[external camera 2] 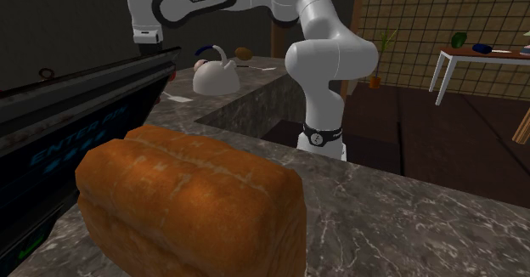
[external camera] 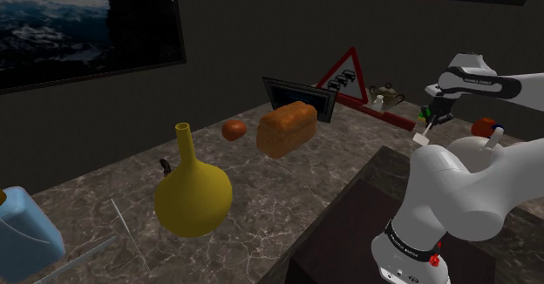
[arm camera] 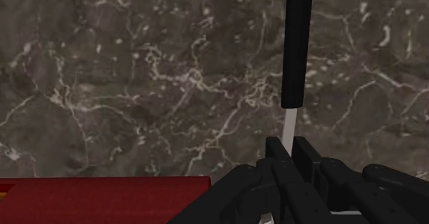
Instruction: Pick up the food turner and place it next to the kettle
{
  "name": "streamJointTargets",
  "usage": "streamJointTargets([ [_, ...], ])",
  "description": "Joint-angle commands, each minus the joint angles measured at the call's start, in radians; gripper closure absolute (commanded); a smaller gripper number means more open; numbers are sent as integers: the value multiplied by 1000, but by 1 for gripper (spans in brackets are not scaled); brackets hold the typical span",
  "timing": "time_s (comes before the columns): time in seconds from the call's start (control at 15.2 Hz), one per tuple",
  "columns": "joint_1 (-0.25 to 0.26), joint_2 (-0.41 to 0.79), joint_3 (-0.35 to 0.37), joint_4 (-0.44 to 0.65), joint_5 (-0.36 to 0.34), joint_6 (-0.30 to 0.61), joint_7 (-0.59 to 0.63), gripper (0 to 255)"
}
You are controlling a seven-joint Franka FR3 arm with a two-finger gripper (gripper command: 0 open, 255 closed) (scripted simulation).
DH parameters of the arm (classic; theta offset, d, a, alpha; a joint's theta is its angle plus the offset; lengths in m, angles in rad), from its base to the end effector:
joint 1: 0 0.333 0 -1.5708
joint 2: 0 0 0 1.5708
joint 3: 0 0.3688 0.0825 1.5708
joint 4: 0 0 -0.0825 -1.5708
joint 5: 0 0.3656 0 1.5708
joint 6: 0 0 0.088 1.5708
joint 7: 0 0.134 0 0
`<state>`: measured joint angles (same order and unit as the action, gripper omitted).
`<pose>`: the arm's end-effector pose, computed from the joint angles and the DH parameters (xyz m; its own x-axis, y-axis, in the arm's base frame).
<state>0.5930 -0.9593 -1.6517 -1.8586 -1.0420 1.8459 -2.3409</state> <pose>0.0662 -0.6167 0.3707 0.0014 0.9978 -0.0663 1.0000 -0.0014 0.0003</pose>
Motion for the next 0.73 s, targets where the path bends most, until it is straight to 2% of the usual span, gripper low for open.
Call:
streamJointTargets([
  [0.0,6,-11,-20,-9,-17,19,7,255],
  [0.53,6,-11,-20,-9,-17,19,7,255],
  [0.59,6,-11,-20,-9,-17,19,7,0],
  [0.66,6,-11,-20,-9,-17,19,7,0],
])
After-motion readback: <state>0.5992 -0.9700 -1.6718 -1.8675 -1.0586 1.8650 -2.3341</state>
